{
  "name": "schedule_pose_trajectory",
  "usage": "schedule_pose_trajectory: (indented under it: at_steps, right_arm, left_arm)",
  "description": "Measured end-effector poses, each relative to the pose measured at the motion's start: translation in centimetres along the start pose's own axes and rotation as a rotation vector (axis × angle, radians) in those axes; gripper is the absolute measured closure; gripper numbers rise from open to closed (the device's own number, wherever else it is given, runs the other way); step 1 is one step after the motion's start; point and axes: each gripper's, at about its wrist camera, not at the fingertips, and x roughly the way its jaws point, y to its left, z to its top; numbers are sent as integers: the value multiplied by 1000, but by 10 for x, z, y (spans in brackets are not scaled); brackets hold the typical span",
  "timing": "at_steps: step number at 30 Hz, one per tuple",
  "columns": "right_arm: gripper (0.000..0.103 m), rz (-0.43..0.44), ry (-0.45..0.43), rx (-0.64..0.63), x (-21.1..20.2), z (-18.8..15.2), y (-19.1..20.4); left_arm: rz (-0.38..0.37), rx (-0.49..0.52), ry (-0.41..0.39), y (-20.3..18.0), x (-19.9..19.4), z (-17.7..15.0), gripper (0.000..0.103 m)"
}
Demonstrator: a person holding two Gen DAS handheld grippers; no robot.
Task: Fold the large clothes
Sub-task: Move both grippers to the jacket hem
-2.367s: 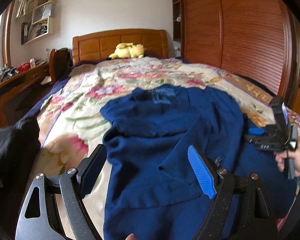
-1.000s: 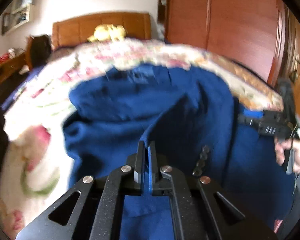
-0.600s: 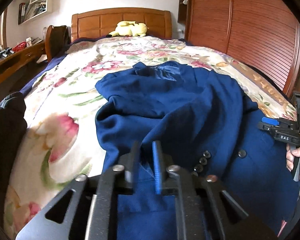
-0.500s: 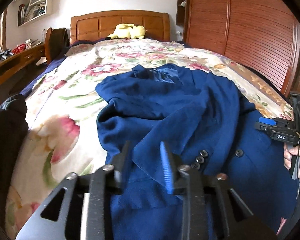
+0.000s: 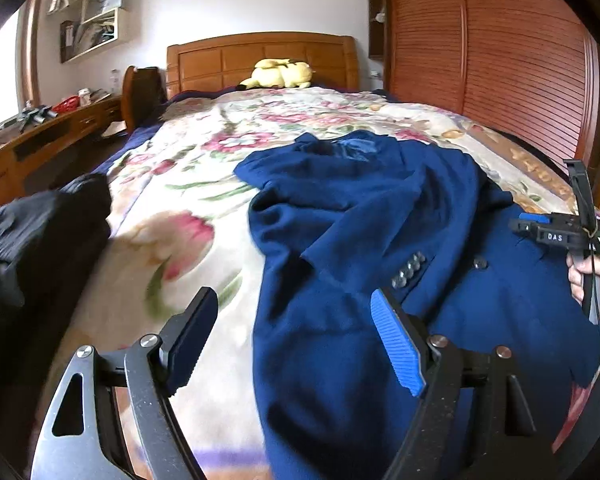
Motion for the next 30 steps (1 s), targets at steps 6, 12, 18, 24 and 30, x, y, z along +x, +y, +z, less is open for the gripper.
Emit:
schedule_pose_trajectory:
  at_steps: [6,12,18,24,30]
  right_arm:
    - [49,-3,-5,-1,-3,0,-1]
    - [45,9,-43,-43,-35,-1,4]
    - [19,14,-68,-89,-86,-24,-3]
    - [19,-18,-41,-122,-127,-58,-27]
    - [19,-53,-4,-112,-148,-92,-51]
  left_arm:
    - [8,-37,14,8,-18,-24,23]
    - [3,-44,20,4,-33,-37,23]
    - [0,-44,31,4,-46,-53,23]
    - [13,-71,60,11,-52,-71,23]
    - [4,-113,76,21,-56,-82,23]
